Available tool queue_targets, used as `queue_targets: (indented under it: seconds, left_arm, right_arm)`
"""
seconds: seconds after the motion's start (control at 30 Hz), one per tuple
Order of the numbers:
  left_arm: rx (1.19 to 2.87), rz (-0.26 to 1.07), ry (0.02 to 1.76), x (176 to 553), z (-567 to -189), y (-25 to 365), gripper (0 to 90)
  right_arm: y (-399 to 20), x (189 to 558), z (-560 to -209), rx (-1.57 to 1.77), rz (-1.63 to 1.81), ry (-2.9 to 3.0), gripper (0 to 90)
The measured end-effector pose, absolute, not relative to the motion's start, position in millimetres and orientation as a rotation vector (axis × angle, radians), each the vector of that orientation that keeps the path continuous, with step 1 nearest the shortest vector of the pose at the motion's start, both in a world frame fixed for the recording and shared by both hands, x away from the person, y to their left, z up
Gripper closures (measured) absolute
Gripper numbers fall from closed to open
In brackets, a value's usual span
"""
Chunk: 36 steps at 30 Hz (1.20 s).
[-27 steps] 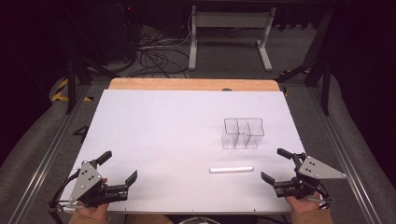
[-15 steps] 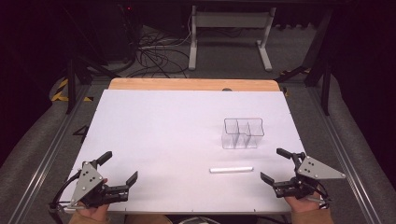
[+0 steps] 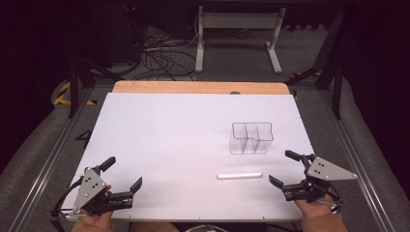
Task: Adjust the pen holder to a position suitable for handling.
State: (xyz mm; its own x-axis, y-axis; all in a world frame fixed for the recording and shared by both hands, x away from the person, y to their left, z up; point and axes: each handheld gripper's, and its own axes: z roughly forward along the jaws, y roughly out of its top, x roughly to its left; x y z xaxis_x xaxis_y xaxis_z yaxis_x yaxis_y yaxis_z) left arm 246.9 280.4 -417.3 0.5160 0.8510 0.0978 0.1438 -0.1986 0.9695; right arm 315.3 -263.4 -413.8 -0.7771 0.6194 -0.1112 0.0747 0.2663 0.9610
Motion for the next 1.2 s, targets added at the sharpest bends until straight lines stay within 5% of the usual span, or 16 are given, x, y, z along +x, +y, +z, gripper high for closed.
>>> queue_targets:
  seconds: [1.03, 1.2]
  left_arm:
    - [1.677, 0.798, 0.847, 248, -419, 279, 0.8]
    - [1.677, 0.799, 0.848, 248, -419, 279, 0.9]
  right_arm:
    - [-229, 358, -377, 0.587, 1.525, 2.135, 5.7]
    - [-226, 361, -376, 0.583, 1.533, 2.122, 0.7]
